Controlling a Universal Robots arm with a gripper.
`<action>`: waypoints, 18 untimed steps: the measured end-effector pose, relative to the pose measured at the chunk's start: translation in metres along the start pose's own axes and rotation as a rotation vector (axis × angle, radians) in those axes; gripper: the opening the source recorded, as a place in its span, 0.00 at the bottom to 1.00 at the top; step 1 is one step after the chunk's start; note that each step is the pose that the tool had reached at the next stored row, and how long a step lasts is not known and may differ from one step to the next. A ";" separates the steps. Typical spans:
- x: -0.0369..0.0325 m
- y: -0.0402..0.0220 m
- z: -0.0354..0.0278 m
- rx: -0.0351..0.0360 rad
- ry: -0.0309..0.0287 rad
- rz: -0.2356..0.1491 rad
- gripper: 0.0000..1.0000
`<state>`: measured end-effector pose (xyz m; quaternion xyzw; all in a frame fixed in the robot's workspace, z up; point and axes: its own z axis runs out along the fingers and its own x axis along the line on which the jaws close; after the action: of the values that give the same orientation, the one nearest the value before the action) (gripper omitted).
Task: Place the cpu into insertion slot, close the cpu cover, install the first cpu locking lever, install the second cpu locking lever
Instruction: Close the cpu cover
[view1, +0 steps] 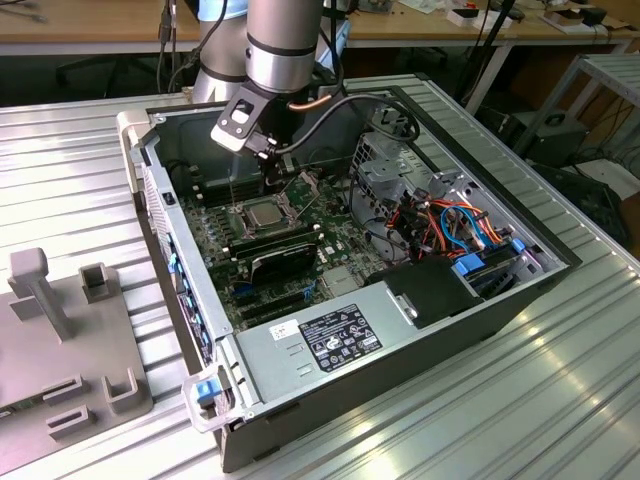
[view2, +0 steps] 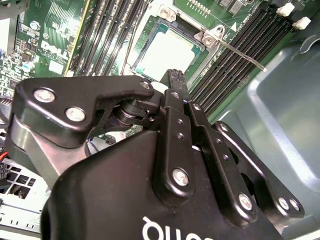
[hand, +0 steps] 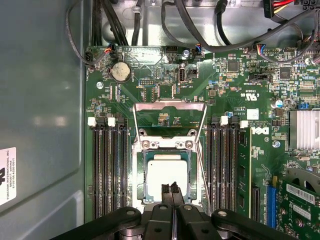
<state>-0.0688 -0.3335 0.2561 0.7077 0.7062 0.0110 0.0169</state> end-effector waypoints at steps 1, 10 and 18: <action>-0.0001 0.0000 -0.0001 0.0001 0.0005 0.000 0.11; -0.0001 0.0001 -0.0035 0.0000 0.0007 0.000 0.11; -0.0002 0.0004 -0.0094 0.0002 0.0007 0.000 0.11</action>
<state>-0.0688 -0.3336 0.2655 0.7077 0.7062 0.0112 0.0166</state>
